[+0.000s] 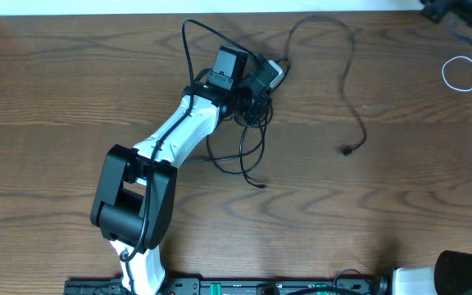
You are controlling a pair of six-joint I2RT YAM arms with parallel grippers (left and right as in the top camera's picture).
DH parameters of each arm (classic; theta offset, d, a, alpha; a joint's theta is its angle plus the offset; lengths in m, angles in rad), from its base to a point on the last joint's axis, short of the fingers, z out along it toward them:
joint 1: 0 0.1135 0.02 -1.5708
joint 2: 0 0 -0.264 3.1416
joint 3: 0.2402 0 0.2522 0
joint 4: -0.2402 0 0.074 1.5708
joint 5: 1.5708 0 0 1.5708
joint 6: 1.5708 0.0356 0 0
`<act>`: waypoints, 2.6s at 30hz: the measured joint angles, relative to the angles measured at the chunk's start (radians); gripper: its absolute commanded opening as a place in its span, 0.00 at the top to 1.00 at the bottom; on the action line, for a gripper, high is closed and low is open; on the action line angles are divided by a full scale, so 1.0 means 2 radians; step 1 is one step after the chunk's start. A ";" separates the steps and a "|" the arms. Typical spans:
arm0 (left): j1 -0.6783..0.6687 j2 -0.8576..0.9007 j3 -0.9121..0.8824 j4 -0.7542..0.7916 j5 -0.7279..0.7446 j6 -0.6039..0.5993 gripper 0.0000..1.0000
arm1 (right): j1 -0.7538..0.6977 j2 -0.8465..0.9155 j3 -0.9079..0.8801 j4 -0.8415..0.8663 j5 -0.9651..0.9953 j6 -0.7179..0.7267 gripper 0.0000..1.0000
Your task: Untangle cables
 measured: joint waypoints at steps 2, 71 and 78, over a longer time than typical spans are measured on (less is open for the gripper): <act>0.000 0.000 0.000 -0.002 -0.001 0.000 0.92 | -0.005 -0.001 0.001 -0.015 -0.007 0.009 0.99; 0.001 -0.203 -0.001 -0.266 -0.007 -0.180 0.93 | 0.208 0.235 0.002 -0.347 0.235 -0.044 0.33; 0.001 -0.203 -0.001 -0.267 -0.006 -0.180 0.93 | 0.239 0.313 0.000 -0.255 0.201 0.043 0.33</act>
